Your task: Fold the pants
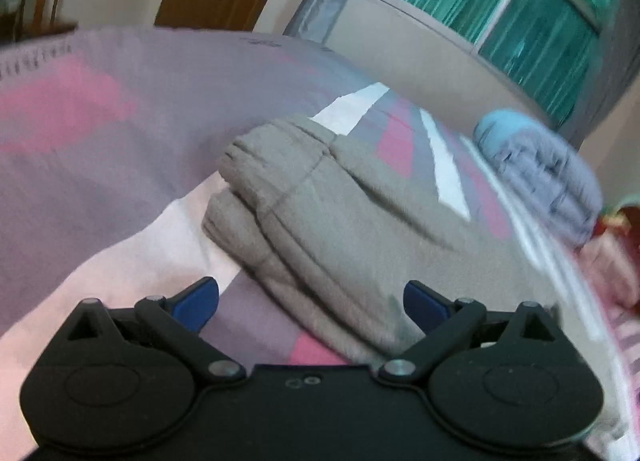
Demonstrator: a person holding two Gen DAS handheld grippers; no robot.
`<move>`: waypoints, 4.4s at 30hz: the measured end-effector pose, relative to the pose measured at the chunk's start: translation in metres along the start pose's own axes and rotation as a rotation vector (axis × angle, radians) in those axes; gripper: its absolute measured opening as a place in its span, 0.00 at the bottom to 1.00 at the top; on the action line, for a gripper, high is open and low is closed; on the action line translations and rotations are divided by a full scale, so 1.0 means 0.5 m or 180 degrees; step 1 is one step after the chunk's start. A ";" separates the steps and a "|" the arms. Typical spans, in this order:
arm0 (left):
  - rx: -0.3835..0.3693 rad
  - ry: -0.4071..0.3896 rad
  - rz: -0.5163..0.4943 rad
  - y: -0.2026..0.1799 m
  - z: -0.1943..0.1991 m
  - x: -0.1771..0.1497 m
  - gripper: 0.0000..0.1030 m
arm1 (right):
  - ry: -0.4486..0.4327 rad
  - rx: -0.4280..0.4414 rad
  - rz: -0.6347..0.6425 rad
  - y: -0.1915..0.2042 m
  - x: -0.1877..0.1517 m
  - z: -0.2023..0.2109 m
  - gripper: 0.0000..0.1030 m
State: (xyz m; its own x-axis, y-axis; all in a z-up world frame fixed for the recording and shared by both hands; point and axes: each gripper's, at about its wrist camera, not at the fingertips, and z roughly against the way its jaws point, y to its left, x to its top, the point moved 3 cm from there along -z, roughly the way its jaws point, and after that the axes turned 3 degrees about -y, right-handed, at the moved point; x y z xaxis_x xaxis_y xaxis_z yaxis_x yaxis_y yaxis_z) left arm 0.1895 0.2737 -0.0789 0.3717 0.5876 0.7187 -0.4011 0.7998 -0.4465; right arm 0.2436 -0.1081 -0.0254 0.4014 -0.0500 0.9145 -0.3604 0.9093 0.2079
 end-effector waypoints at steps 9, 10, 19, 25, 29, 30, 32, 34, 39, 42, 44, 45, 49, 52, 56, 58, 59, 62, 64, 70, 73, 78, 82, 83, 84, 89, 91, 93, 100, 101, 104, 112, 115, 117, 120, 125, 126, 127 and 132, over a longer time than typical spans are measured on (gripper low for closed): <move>-0.0582 0.0062 0.0430 0.034 -0.045 0.017 0.90 | -0.0151 -0.0665 -0.0666 -0.148 0.008 0.088 0.37; -0.0628 0.0077 0.0439 0.035 -0.052 0.019 0.90 | -0.0154 -0.0682 -0.0735 -0.153 0.013 0.096 0.37; -0.0734 0.0023 0.0295 0.018 -0.100 0.029 0.90 | -0.0113 -0.0842 -0.1015 -0.197 0.028 0.104 0.37; -0.0797 -0.0043 0.0305 0.020 -0.099 0.027 0.90 | -0.0077 -0.0898 -0.0994 -0.204 0.029 0.096 0.37; -0.0774 -0.0061 0.0297 0.024 -0.094 0.025 0.87 | -0.0056 -0.0955 -0.1054 -0.212 0.031 0.090 0.37; -0.0761 -0.0068 0.0306 0.027 -0.093 0.026 0.82 | -0.0063 -0.0967 -0.1079 -0.215 0.032 0.090 0.37; -0.0714 -0.0094 0.0363 0.035 -0.089 0.026 0.70 | -0.0075 -0.1004 -0.1099 -0.218 0.035 0.093 0.37; -0.0620 -0.0134 0.0513 0.055 -0.085 0.024 0.43 | -0.0084 -0.1020 -0.1082 -0.223 0.039 0.099 0.37; -0.0713 -0.0165 0.0698 0.070 -0.082 0.019 0.24 | -0.0082 -0.1132 -0.1109 -0.248 0.035 0.119 0.37; -0.0694 -0.0266 0.0632 0.060 -0.062 0.021 0.22 | -0.0120 -0.1223 -0.1338 -0.279 0.025 0.138 0.37; -0.0641 -0.0319 0.0551 0.054 -0.046 0.021 0.22 | -0.0184 -0.1274 -0.1544 -0.301 0.021 0.154 0.37; -0.0620 -0.0344 0.0524 0.048 -0.041 0.024 0.22 | -0.0215 -0.1304 -0.1641 -0.314 0.019 0.163 0.37; -0.0478 -0.0403 0.0329 0.026 -0.008 0.032 0.22 | -0.0230 -0.1491 -0.1888 -0.357 0.011 0.195 0.37; -0.0410 -0.0498 0.0147 -0.014 0.023 0.049 0.22 | -0.0168 -0.1571 -0.1669 -0.362 0.020 0.206 0.37; -0.0384 -0.0677 -0.0217 -0.101 0.068 0.075 0.22 | -0.0096 -0.1715 -0.1495 -0.367 0.013 0.196 0.37; -0.0361 -0.0739 -0.0485 -0.161 0.086 0.082 0.21 | -0.0069 -0.1816 -0.1485 -0.374 0.006 0.188 0.37; -0.0360 -0.0769 -0.0596 -0.189 0.094 0.083 0.21 | -0.0073 -0.1828 -0.1485 -0.379 0.004 0.187 0.37; -0.0392 -0.0857 -0.0894 -0.277 0.112 0.077 0.21 | -0.0120 -0.1840 -0.1587 -0.401 -0.004 0.196 0.37; -0.0415 -0.0892 -0.1038 -0.334 0.119 0.064 0.21 | -0.0168 -0.1826 -0.1752 -0.416 -0.010 0.207 0.37; -0.0622 -0.0920 -0.1474 -0.495 0.116 -0.004 0.21 | -0.0322 -0.1887 -0.1978 -0.438 -0.018 0.239 0.37; -0.0718 -0.0891 -0.1742 -0.576 0.104 -0.050 0.21 | -0.0348 -0.1854 -0.1955 -0.435 -0.015 0.244 0.37; -0.0916 -0.0722 -0.2176 -0.695 0.070 -0.136 0.21 | -0.0417 -0.1785 -0.2177 -0.445 -0.025 0.256 0.37; -0.0946 -0.0557 -0.2555 -0.765 0.024 -0.216 0.20 | -0.0438 -0.1762 -0.2300 -0.451 -0.030 0.261 0.37; -0.0928 -0.0535 -0.2609 -0.774 0.015 -0.229 0.20 | -0.0445 -0.1759 -0.2309 -0.452 -0.030 0.262 0.37; -0.0903 -0.0518 -0.2671 -0.785 0.003 -0.244 0.20 | -0.0449 -0.1756 -0.2325 -0.452 -0.031 0.263 0.37; -0.0834 -0.0505 -0.3082 -0.830 -0.025 -0.322 0.20 | -0.0460 -0.1746 -0.2405 -0.451 -0.037 0.265 0.37; -0.0904 -0.0528 -0.3218 -0.838 -0.021 -0.348 0.20 | -0.0454 -0.1750 -0.2416 -0.450 -0.039 0.264 0.37; -0.0970 -0.0535 -0.3394 -0.843 -0.019 -0.373 0.20 | -0.0452 -0.1754 -0.2426 -0.450 -0.041 0.263 0.37; -0.0977 -0.0450 -0.3756 -0.835 -0.038 -0.433 0.21 | -0.0439 -0.1753 -0.2453 -0.449 -0.045 0.256 0.37; -0.0975 -0.0441 -0.3787 -0.833 -0.038 -0.439 0.21 | -0.0435 -0.1752 -0.2446 -0.448 -0.045 0.255 0.37; -0.0959 -0.0450 -0.3793 -0.830 -0.042 -0.448 0.21 | -0.0429 -0.1771 -0.2435 -0.447 -0.045 0.253 0.37; -0.0822 -0.0477 -0.3584 -0.817 -0.029 -0.455 0.21 | -0.0344 -0.1894 -0.2314 -0.440 -0.042 0.239 0.37; -0.0775 -0.0472 -0.3513 -0.819 -0.026 -0.456 0.23 | -0.0303 -0.1985 -0.2189 -0.443 -0.038 0.225 0.37; -0.0755 -0.0445 -0.3520 -0.823 -0.026 -0.459 0.41 | -0.0277 -0.2026 -0.2142 -0.447 -0.039 0.216 0.37; -0.1003 -0.0442 -0.3485 -0.824 -0.009 -0.465 0.68 | -0.0218 -0.2051 -0.2106 -0.453 -0.042 0.209 0.37; -0.1057 -0.0695 -0.3356 -0.790 0.045 -0.435 0.66 | -0.0175 -0.2053 -0.2013 -0.454 -0.040 0.206 0.37; -0.0980 -0.0751 -0.3209 -0.765 0.054 -0.406 0.66 | -0.0183 -0.2043 -0.2014 -0.456 -0.040 0.207 0.37; -0.0888 -0.0811 -0.3062 -0.738 0.061 -0.374 0.66 | -0.0205 -0.2035 -0.2017 -0.455 -0.039 0.210 0.37; -0.0258 -0.1020 -0.2366 -0.542 0.084 -0.206 0.78 | -0.0371 -0.1718 -0.1914 -0.433 -0.022 0.216 0.37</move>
State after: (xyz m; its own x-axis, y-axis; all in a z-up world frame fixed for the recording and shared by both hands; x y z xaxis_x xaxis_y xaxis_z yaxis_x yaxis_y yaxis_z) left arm 0.2248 -0.0090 -0.0096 0.2543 -0.1542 0.9547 -0.0773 0.9808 0.1790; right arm 0.2263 -0.3489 -0.0428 0.2963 -0.6084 0.7363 0.3559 0.7857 0.5060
